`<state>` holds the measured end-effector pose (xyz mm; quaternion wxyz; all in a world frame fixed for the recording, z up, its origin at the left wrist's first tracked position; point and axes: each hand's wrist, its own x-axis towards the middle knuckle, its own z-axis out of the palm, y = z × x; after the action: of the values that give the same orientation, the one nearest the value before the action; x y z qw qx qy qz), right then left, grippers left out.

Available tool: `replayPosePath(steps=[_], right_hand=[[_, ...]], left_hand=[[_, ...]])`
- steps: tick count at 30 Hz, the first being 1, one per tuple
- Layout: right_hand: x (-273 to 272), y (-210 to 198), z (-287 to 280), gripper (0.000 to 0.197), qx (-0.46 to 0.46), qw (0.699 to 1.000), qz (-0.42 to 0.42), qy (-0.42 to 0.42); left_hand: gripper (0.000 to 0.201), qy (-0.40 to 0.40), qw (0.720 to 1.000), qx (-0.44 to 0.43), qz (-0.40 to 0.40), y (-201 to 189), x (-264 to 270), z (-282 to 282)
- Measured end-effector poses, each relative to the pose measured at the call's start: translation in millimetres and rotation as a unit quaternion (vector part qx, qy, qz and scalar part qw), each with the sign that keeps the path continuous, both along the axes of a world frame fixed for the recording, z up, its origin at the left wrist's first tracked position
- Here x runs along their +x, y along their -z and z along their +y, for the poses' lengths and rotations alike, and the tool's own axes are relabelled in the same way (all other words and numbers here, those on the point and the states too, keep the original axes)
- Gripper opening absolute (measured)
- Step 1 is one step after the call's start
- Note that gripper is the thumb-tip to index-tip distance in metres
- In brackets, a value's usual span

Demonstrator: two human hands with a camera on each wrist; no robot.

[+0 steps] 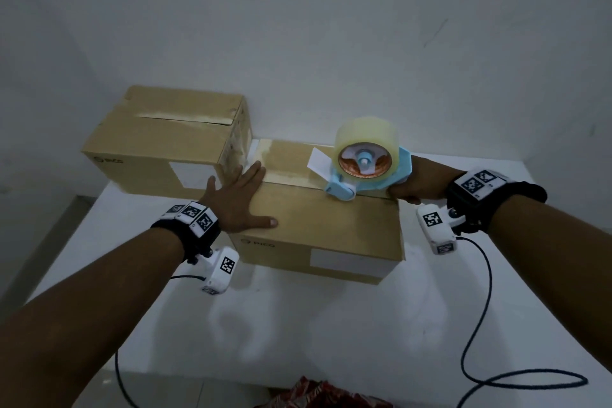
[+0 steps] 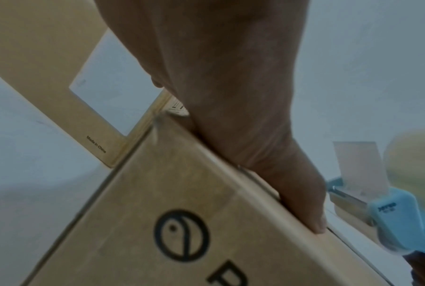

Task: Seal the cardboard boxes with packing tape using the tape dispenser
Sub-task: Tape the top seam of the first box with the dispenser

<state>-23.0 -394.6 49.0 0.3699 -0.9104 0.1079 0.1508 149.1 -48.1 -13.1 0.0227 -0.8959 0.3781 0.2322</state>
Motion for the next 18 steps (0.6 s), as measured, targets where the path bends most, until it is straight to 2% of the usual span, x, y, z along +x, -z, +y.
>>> replayPosePath(steps=[5,12,18], right_hand=[[-1,-5,-7,0.015,0.02,1.0,-0.01,-0.004],[-30,-7,-39,0.016,0.007,0.998,-0.002,0.061],[-47,-14,-51,0.032,-0.005,0.997,0.005,0.072]], left_hand=[[0.126,-0.003,1.0,0.006,-0.008,-5,-2,2],[0.135,0.0,1.0,0.01,-0.005,-5,-1,2],[0.135,0.012,0.999,0.034,-0.019,-10,-1,-2]])
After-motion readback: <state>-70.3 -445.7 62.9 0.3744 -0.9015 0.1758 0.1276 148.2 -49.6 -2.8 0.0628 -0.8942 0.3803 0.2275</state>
